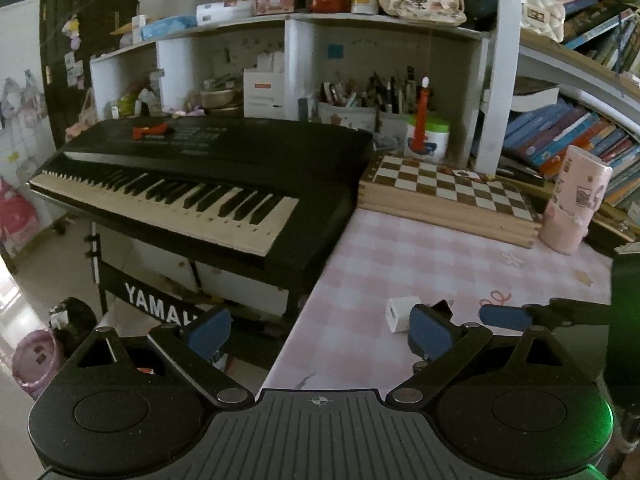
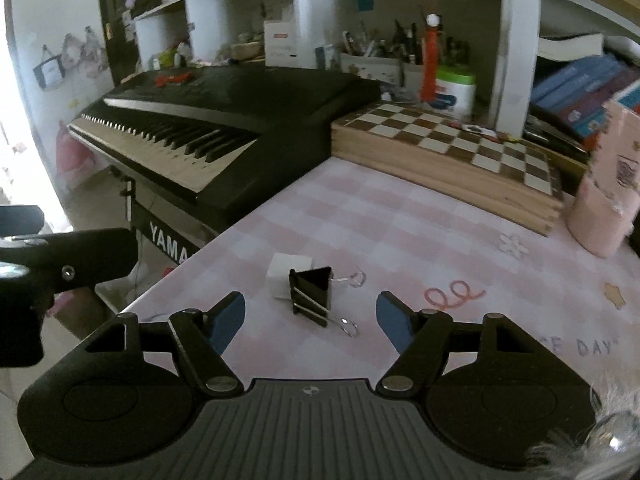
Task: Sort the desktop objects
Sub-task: 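Move both open tools toward the black binder clip and white plug, then close the right tool on the black binder clip and lift it, then grasp the white plug adapter with left tool while right tool holds the clip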
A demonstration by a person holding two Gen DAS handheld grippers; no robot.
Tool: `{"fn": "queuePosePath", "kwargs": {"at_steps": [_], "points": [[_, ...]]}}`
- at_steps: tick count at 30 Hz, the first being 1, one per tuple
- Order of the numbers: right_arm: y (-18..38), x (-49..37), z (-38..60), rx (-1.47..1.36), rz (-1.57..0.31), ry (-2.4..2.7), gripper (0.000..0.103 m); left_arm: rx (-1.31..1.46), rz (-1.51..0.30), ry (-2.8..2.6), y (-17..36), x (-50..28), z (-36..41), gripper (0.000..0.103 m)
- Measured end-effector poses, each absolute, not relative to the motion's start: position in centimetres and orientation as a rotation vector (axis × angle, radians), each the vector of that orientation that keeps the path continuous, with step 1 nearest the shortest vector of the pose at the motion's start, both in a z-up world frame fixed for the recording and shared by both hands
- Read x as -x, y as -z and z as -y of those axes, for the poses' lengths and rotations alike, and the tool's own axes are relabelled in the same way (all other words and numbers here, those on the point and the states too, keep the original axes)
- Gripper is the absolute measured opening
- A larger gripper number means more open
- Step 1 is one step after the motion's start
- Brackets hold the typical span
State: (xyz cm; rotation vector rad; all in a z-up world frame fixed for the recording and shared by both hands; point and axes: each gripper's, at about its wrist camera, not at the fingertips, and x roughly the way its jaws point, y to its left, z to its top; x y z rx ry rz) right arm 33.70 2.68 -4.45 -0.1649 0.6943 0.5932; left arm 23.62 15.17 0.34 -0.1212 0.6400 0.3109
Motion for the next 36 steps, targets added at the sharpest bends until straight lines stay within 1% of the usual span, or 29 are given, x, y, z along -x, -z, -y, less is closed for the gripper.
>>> {"fn": "queuePosePath", "kwargs": {"at_steps": [5, 10, 11, 12, 13, 20, 25, 27, 28, 30, 32, 33, 36], "points": [[5.3, -34.9, -3.6, 0.179, -0.71, -0.616, 0.062, 0.124, -0.649, -0.335, -0.1, -24.2, -15.3, 0.098], [6.0, -35.9, -4.0, 0.178, -0.719, -0.602, 0.047, 0.118, -0.659, -0.348, 0.1, -24.8, -15.4, 0.098], [6.1, -36.2, -4.0, 0.173, -0.723, -0.599, 0.039, 0.115, -0.661, -0.347, 0.1, -25.1, -15.3, 0.098], [6.2, -36.4, -3.9, 0.168, -0.73, -0.602, 0.026, 0.112, -0.663, -0.344, 0.2, -25.2, -15.3, 0.098], [6.2, -36.5, -3.7, 0.159, -0.737, -0.612, 0.024, 0.109, -0.665, -0.342, 0.2, -25.5, -15.2, 0.098], [4.6, -35.3, 0.5, 0.113, -0.695, -0.517, 0.023, 0.083, -0.683, -0.288, 1.2, -28.0, -13.8, 0.098], [4.1, -34.7, 3.5, 0.075, -0.714, -0.441, 0.023, 0.06, -0.707, -0.232, 2.6, -30.4, -12.4, 0.096], [4.0, -34.5, 4.3, 0.068, -0.716, -0.429, 0.023, 0.041, -0.719, -0.213, 3.3, -31.3, -11.9, 0.089], [3.9, -34.4, 4.6, 0.064, -0.716, -0.425, 0.023, 0.034, -0.729, -0.201, 3.6, -31.7, -11.7, 0.084], [3.7, -34.2, 5.0, 0.057, -0.717, -0.419, 0.023, 0.024, -0.752, -0.183, 4.4, -32.7, -11.3, 0.081], [3.6, -34.1, 5.3, 0.055, -0.715, -0.413, 0.023, 0.016, -0.766, -0.178, 5.1, -33.5, -11.0, 0.074], [3.5, -34.0, 5.4, 0.055, -0.714, -0.41, 0.023, 0.012, -0.774, -0.176, 5.4, -33.9, -10.9, 0.074], [3.3, -33.8, 5.6, 0.052, -0.711, -0.405, 0.023, 0.0, -0.799, -0.177, 6.3, -34.7, -10.5, 0.067]]}}
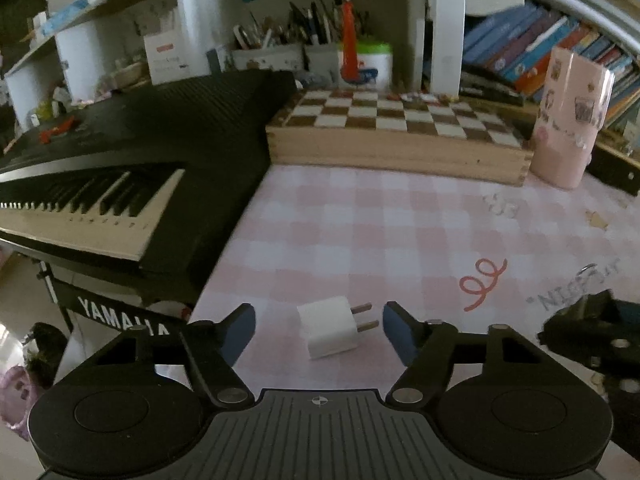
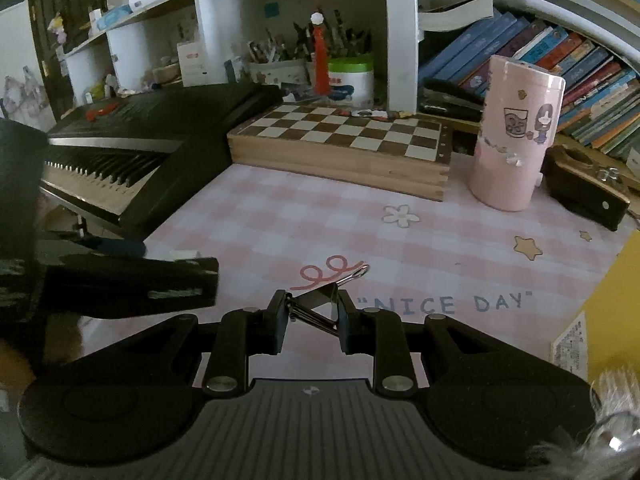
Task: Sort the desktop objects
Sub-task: 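Grasp the white plug adapter with left tool while right tool holds the clip, then carry the plug adapter and binder clip toward the yellow box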
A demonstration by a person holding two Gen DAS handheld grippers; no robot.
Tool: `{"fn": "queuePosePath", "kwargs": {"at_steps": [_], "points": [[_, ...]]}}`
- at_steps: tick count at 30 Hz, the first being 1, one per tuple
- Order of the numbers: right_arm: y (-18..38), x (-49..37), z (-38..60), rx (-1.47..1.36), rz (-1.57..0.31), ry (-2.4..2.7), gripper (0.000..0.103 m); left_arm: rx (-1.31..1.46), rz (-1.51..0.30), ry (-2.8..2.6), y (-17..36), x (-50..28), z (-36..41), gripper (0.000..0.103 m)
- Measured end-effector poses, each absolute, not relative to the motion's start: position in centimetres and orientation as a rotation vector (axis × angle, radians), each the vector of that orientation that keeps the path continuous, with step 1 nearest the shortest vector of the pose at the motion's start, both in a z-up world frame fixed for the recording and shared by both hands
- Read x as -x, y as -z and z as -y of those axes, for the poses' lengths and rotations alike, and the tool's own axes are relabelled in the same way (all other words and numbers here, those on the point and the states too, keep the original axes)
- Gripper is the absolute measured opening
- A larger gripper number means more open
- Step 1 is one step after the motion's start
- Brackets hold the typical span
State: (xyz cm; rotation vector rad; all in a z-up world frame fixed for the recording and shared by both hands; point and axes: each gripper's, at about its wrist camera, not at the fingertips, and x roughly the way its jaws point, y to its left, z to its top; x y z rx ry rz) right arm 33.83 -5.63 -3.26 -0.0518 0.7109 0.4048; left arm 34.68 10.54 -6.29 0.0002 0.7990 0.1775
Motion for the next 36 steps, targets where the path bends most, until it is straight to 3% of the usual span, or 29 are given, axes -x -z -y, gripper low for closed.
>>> {"fn": "queuePosePath", "kwargs": {"at_steps": [6, 8, 18, 36], "points": [[3.1, -33.6, 5.8, 0.052, -0.719, -0.405, 0.023, 0.02, -0.82, -0.173, 7.3, -35.1, -10.5, 0.056], [3.1, -33.5, 5.9, 0.05, -0.721, -0.404, 0.023, 0.033, -0.818, -0.155, 7.2, -35.1, -10.6, 0.044], [2.3, -32.0, 6.3, 0.042, -0.694, -0.385, 0.023, 0.054, -0.772, -0.095, 5.0, -32.9, -10.4, 0.043], [-0.4, -23.6, 6.9, 0.014, -0.688, -0.333, 0.023, 0.062, -0.631, 0.062, -2.2, -21.6, -11.9, 0.043]]}}
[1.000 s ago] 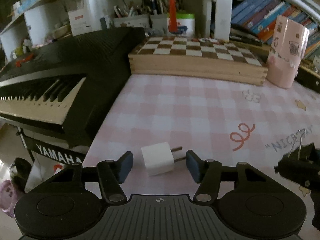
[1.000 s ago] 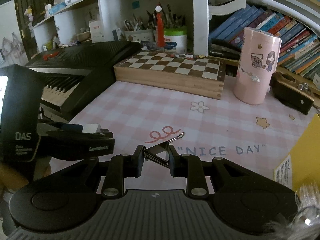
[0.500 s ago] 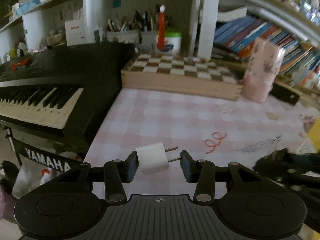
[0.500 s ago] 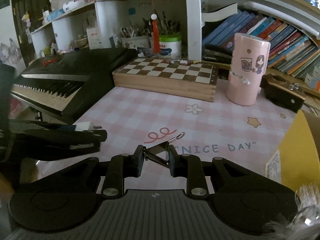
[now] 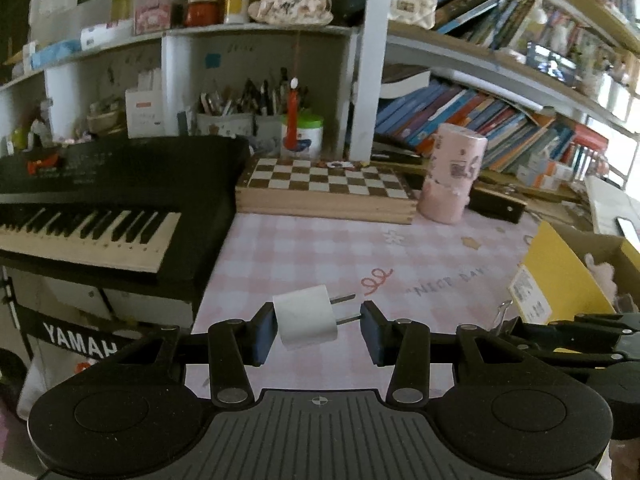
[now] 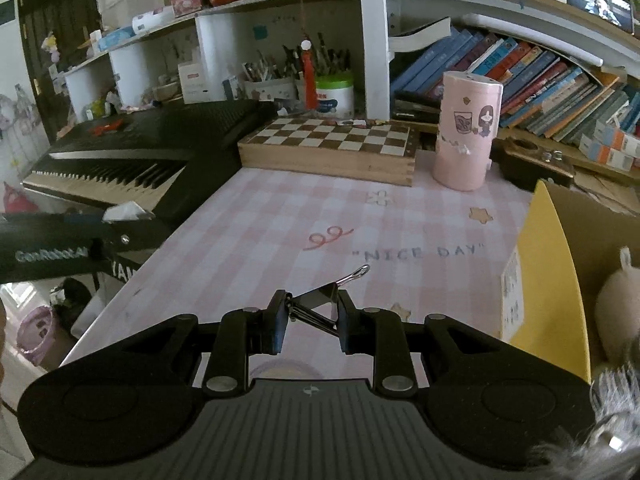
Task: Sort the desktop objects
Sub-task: 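Carry the plug adapter and binder clip toward the yellow box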
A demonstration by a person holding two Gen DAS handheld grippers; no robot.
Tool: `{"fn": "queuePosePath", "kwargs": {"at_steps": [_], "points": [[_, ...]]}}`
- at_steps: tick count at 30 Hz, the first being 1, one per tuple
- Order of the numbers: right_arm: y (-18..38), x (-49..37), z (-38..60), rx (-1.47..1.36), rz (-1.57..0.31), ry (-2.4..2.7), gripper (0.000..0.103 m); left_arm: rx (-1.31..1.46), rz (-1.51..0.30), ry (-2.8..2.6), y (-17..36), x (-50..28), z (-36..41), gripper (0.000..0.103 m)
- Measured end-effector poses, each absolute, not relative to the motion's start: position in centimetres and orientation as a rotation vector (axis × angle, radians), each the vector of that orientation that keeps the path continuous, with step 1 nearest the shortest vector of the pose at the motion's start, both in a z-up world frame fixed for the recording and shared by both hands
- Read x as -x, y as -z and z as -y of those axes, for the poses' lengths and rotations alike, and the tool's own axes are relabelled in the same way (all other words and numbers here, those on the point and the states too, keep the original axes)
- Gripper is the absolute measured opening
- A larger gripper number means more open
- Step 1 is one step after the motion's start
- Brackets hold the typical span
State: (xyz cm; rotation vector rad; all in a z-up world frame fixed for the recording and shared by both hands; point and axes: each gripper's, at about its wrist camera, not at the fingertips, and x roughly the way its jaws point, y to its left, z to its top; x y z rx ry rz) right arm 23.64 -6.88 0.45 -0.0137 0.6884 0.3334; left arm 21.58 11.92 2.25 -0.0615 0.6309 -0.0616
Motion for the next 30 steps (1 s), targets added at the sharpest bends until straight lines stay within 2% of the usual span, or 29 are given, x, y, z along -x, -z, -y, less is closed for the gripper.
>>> {"fn": "queuePosePath", "kwargs": {"at_steps": [30], "points": [[0.8, -6.2, 4.4, -0.101, -0.746, -0.17, 0.023, 0.008, -0.696, 0.286, -1.7, -6.9, -13.5, 0.044]]}}
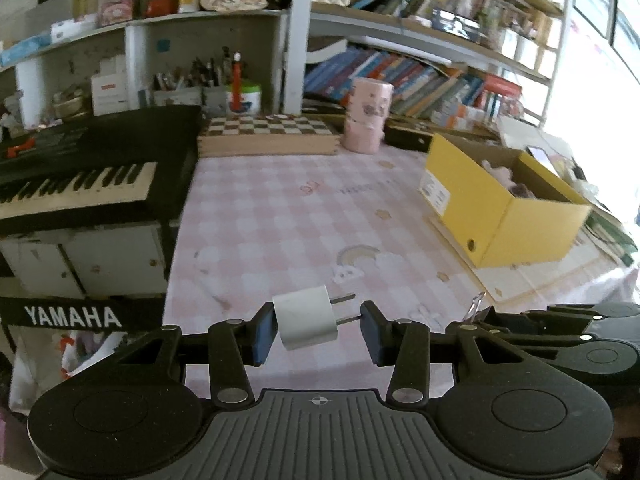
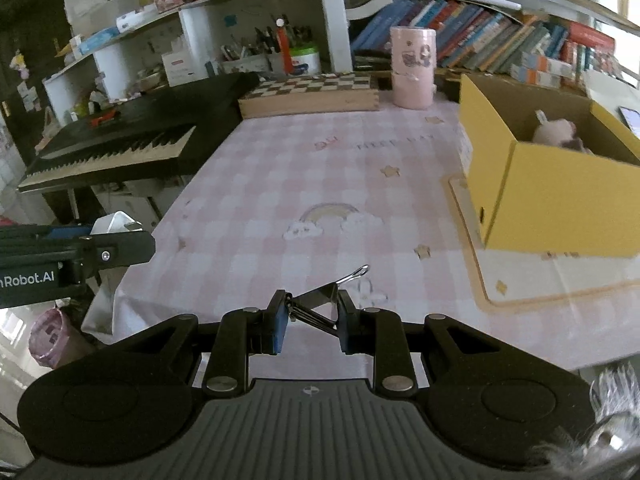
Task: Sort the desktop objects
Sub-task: 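Carry the plug adapter and binder clip toward the yellow box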
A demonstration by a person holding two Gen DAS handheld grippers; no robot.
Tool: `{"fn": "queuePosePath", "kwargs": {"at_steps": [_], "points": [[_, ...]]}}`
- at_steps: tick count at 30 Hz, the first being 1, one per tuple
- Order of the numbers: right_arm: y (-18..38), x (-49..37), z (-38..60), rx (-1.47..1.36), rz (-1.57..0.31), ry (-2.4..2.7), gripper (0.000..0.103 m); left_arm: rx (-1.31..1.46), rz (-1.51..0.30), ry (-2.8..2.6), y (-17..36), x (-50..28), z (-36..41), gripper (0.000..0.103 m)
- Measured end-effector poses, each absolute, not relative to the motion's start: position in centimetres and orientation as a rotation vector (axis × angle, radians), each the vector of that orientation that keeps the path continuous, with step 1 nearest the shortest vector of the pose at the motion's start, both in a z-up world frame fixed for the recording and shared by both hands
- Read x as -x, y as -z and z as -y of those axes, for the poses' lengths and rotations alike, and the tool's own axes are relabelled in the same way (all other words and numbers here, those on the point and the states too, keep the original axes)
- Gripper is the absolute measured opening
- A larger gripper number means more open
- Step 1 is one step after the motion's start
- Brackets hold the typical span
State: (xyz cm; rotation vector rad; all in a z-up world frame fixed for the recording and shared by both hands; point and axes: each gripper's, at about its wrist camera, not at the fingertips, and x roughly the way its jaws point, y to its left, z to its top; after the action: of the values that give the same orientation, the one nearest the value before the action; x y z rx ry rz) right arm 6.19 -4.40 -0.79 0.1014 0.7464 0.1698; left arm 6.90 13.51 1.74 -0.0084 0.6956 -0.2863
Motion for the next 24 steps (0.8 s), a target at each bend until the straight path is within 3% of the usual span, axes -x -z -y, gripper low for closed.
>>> {"fn": "queuePosePath", "kwargs": {"at_steps": [24], "points": [[0.8, 1.0, 8.8, -0.205, -0.741, 0.091, 0.023, -0.088, -0.694, 0.569, -0.9, -4.6, -7.3, 0.044]]}}
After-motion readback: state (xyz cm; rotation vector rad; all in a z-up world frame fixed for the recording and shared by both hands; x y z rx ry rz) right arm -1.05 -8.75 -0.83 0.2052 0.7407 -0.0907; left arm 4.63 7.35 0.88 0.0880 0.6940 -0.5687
